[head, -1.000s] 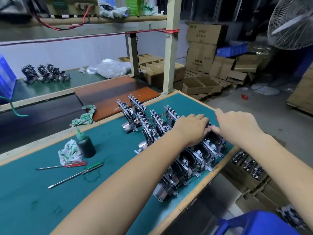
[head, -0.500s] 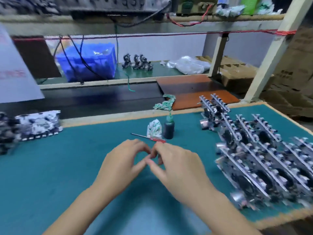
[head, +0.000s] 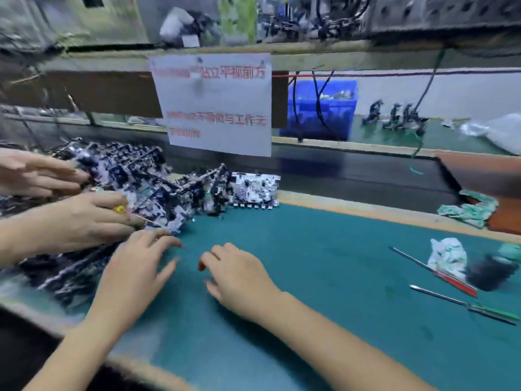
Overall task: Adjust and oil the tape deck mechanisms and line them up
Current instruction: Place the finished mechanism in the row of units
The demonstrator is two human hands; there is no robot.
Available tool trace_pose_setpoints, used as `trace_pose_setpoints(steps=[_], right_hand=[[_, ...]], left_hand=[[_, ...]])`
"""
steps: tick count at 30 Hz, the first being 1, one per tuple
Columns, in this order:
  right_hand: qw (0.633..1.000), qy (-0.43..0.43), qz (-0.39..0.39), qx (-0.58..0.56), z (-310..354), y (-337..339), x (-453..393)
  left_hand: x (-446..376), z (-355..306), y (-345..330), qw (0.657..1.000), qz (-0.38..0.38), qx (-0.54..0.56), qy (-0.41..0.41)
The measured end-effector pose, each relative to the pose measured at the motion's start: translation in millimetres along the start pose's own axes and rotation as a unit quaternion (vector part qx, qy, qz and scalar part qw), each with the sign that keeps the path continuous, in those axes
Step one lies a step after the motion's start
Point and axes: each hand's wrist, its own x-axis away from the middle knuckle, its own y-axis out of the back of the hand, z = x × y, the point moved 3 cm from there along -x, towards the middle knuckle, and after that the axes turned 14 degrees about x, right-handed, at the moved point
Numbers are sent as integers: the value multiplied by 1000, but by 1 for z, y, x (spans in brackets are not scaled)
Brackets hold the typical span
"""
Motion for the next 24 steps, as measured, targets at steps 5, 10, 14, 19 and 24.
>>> trace_pose_setpoints(steps=[5,10,14,19,24], right_hand=[[997,39,-59,-30,52,21,-44],[996,53,-44,-50,58,21,-39],[996,52,-72,4,54,15,-45],[976,54,-119,175,36,16,-90],[945,116,-91,292,20,8,-120]], left_hand=[[18,16,21,996,-61,-38,-52],[31,25,18,995,-93,-17,-38],[26,26,15,994,-94,-35,-54],[-9,34,15,991,-87,-88,49],[-43,46,11,979,-48,-148,132]])
